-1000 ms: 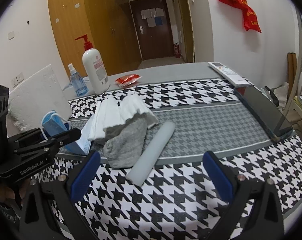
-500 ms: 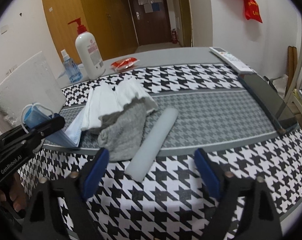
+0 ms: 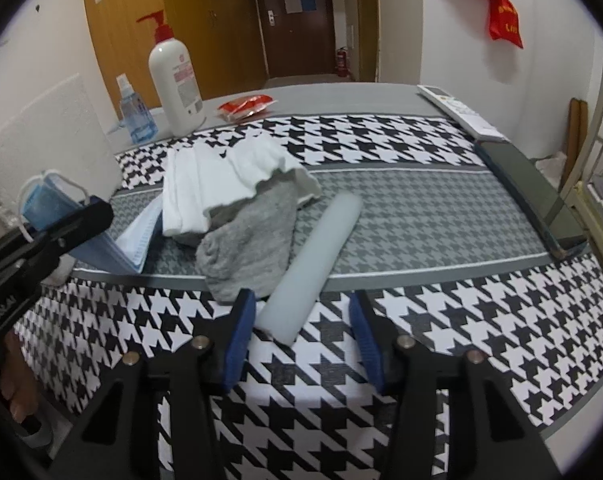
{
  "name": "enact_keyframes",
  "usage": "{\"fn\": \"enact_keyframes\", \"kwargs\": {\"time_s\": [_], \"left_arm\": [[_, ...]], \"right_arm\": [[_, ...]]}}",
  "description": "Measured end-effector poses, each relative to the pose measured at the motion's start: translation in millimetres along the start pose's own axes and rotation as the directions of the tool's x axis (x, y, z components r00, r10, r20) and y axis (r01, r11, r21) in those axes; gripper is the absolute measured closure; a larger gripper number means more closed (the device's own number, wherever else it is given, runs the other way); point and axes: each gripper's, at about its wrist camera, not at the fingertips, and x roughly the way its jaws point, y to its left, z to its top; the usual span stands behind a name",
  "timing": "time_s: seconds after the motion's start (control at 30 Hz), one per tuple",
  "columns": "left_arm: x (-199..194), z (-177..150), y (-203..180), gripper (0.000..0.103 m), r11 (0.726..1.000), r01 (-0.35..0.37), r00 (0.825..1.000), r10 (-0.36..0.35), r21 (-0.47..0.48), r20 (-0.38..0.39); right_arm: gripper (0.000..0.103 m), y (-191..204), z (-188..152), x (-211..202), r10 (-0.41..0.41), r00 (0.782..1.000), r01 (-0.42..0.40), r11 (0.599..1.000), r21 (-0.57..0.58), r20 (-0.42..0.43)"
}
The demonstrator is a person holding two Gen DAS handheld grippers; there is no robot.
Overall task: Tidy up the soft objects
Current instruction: 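Grasp the pale grey foam tube with the right tool while the left holds the mask, then carry the mask and foam tube with both tools over the foam box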
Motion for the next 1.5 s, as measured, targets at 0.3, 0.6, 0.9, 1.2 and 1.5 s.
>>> {"fn": "enact_keyframes", "kwargs": {"time_s": [0.3,0.6,0.9,1.2,1.5], "left_arm": [[-8,-2,-1,0.086,1.0,0.005,1.0,-0.005,0.007,0.027],[-17,-3,2,0.086,1.0,0.021,0.998,-0.021,-0.012,0.055],[-28,-5,4,0.086,0.999,0.03,0.996,-0.029,-0.011,0.085],[-47,-5,-1,0.086,1.0,0.024,0.99,-0.025,0.011,0.137],[-63,-2,-6,0.086,1.0,0.003,0.987,-0.008,0.027,0.163]], "right_arm": [[0.066,11,2,3,-0.078,0.997,0.079,0.997,0.012,-0.026],[0.084,9,2,3,-0.078,0.997,0.08,0.993,0.084,-0.019],[0.091,0,-3,-24,-0.051,0.998,0.044,0.985,0.164,0.041],[0.091,-3,0,-52,-0.03,0.992,0.007,0.984,0.179,0.125],[0.091,-1,2,-69,0.008,0.981,-0.038,0.988,0.153,0.196]]}}
